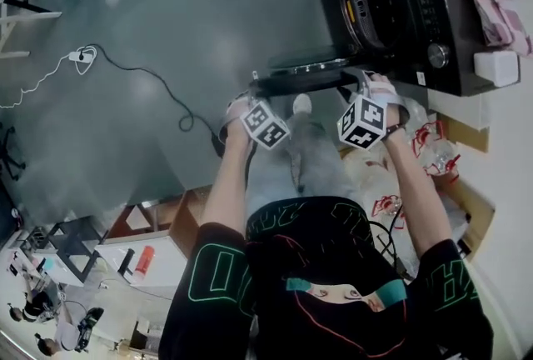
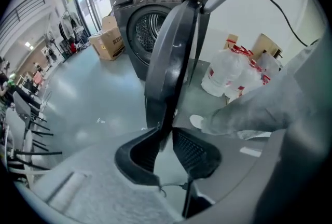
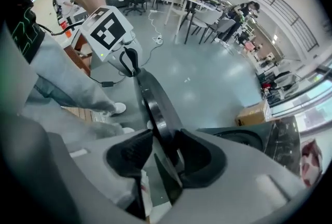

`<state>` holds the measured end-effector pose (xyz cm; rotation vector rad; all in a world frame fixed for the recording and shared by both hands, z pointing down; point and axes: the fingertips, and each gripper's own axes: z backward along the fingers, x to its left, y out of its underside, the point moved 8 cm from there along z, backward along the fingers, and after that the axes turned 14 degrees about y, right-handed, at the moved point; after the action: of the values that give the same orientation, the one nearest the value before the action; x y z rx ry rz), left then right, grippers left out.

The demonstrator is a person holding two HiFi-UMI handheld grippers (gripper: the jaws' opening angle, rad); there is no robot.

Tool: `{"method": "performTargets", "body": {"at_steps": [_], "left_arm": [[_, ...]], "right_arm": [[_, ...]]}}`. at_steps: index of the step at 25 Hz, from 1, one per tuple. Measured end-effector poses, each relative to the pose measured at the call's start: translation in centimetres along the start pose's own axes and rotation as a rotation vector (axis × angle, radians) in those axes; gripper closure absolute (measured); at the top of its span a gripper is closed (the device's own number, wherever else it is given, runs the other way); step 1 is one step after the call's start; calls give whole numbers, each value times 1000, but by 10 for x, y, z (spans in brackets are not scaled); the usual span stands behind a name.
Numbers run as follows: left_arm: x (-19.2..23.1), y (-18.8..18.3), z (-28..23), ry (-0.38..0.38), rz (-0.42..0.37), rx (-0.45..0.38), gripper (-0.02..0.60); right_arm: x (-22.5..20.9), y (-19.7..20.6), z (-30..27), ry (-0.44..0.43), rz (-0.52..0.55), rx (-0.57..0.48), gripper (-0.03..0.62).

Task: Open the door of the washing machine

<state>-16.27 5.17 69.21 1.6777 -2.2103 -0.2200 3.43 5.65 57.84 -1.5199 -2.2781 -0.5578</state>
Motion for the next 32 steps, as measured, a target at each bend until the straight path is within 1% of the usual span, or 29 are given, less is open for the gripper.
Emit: {"method": "performTargets", "body": {"at_steps": [2,5,7,8,9,10,11,12,13,14,16,19,20,21,22,23,24,25,27,28,30,32], "left_arm": [[-21,5,-6,-41,31,-10,492],[-47,8,-13,-120,111,-26,483],[-55,8,-15,-160,167,-33,474],[-55,8,-15,-193,195,-30,471],[-55,9,-12,-236,228,-15,467],[-58,11,-9,-283,271,8,481],[-64,14,-2,-330,324,23,488],[-70,15,8,-374,389,12,498],[-75,14,22,-414,460,-26,508],[-78,11,40,-453,530,-81,515],[-85,5,83,-532,643,-212,556],[-94,-14,148,-623,745,-432,571],[-99,-25,167,-647,771,-510,571],[-105,-37,185,-673,791,-590,571],[-111,-51,201,-698,801,-669,571],[-117,-65,216,-718,801,-743,571],[-120,-77,231,-731,790,-809,571],[-122,-89,248,-742,769,-870,571],[-118,-113,288,-785,696,-971,571],[-116,-126,310,-823,647,-1004,571],[-121,-150,350,-912,545,-1032,571],[-134,-166,375,-983,488,-1053,571]], "right_arm": [[8,6,6,0,36,-23,425],[18,15,12,-8,68,-65,425],[22,18,15,-11,86,-97,425],[20,18,14,-3,99,-117,425],[19,18,13,8,111,-137,425],[19,20,13,15,120,-152,425],[22,23,14,15,124,-160,425],[23,27,15,12,120,-163,425],[22,29,16,8,102,-169,425],[18,30,19,0,62,-186,419],[8,24,33,-15,-64,-252,404],[-12,11,62,-36,-306,-385,405],[-20,10,71,-52,-407,-433,421],[-28,10,81,-69,-515,-482,456],[-38,12,91,-87,-620,-527,526],[-46,15,103,-105,-714,-566,576],[-55,17,114,-118,-788,-601,590],[-64,18,125,-119,-842,-632,591],[-91,20,144,-97,-919,-685,591],[-107,23,154,-76,-955,-709,591],[-138,35,178,-23,-1032,-768,591],[-159,49,206,48,-1098,-835,591]]}}
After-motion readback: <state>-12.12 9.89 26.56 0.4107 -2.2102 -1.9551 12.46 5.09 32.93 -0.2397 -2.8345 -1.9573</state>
